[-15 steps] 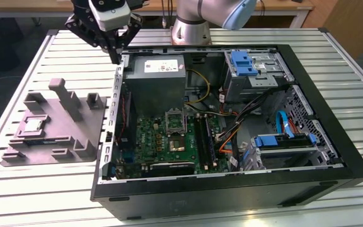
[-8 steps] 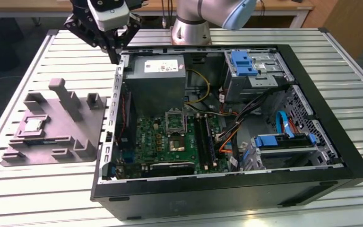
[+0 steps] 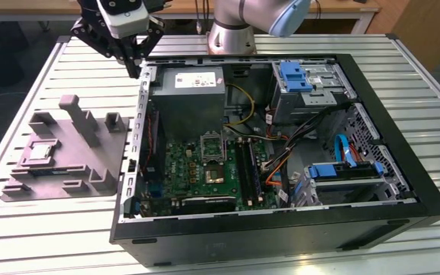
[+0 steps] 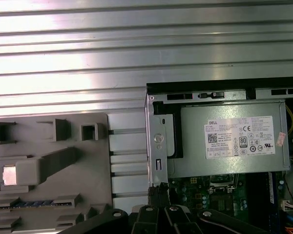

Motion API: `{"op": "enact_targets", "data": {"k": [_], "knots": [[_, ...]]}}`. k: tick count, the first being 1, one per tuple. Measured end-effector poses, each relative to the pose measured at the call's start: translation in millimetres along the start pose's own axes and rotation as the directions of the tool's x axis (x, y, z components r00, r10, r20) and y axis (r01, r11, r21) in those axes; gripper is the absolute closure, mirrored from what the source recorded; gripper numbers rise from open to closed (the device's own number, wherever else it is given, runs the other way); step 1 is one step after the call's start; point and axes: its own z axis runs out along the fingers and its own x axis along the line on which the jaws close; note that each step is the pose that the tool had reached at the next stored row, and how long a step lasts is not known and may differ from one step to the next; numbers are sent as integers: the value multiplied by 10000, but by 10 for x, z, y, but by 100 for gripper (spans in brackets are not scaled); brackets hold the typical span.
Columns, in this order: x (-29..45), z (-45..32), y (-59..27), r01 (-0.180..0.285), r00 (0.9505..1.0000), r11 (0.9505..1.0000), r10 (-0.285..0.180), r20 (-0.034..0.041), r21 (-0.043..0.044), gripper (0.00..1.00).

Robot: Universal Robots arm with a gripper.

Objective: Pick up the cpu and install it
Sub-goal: 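Reach for the cpu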

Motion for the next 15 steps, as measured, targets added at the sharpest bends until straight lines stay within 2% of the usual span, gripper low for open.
{"op": "enact_targets", "data": {"k": [5,7,15], "knots": [[7,0,-1,0,10000,10000,0,0,0,89],[149,10,-12,0,10000,10000,0,0,0,89],[176,10,-14,0,10000,10000,0,-1,1,89]]}}
